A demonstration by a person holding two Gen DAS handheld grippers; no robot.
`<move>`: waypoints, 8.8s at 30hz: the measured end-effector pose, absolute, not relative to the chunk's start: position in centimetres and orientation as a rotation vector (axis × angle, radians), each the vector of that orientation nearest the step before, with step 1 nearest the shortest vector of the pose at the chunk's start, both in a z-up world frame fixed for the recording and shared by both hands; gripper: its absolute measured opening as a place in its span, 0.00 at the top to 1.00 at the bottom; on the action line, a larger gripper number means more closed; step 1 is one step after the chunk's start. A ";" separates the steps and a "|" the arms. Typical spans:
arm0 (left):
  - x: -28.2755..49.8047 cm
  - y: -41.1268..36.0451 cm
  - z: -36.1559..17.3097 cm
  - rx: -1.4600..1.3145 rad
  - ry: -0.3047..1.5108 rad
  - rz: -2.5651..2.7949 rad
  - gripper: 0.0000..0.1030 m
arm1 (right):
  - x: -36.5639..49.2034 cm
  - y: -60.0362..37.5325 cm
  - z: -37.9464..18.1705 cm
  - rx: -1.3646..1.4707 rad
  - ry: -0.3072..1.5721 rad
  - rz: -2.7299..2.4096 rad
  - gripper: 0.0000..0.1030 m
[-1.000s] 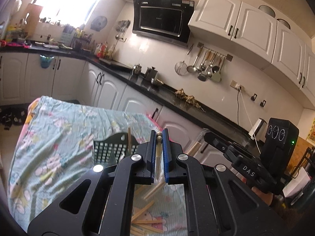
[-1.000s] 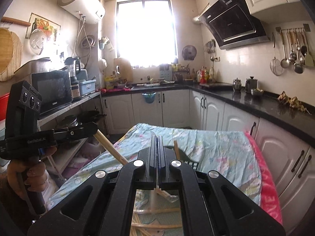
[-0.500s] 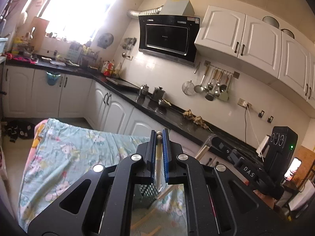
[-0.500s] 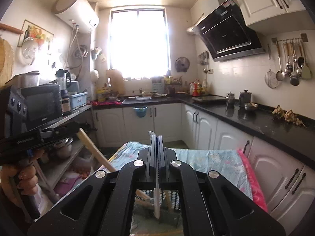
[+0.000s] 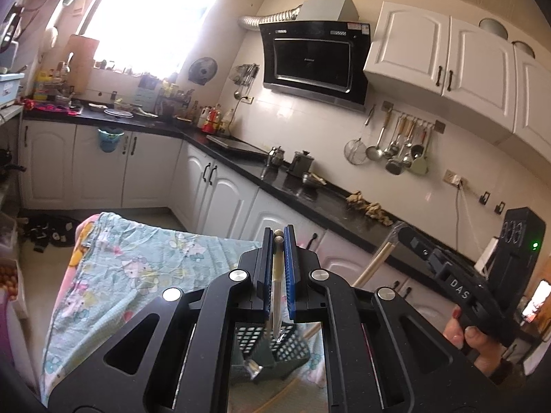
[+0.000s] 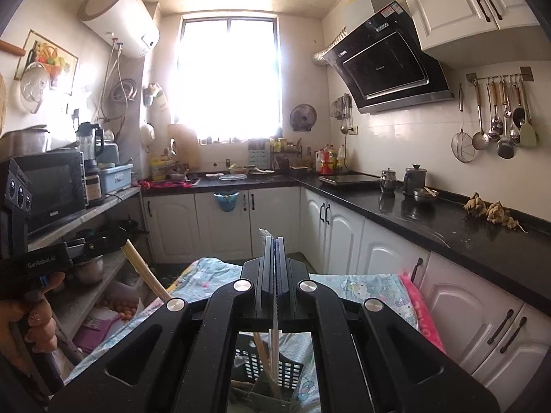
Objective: Organize utensils
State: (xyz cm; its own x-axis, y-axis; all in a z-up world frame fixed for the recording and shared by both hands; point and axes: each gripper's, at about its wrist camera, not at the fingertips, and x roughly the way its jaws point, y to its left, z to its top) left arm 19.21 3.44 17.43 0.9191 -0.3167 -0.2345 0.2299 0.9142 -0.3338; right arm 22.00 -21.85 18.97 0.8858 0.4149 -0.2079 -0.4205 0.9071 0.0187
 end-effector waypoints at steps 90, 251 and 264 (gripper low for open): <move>8.6 7.5 5.0 -0.374 0.453 -0.166 0.11 | 12.1 -21.0 6.5 -0.119 0.429 0.441 0.35; 15.8 -0.1 11.3 -0.391 0.481 -0.495 0.98 | 11.7 -21.4 13.3 -0.114 0.249 0.555 0.99; 17.8 -0.2 16.3 -0.395 0.384 -0.473 0.97 | 14.2 -21.5 18.0 -0.108 0.167 0.521 0.99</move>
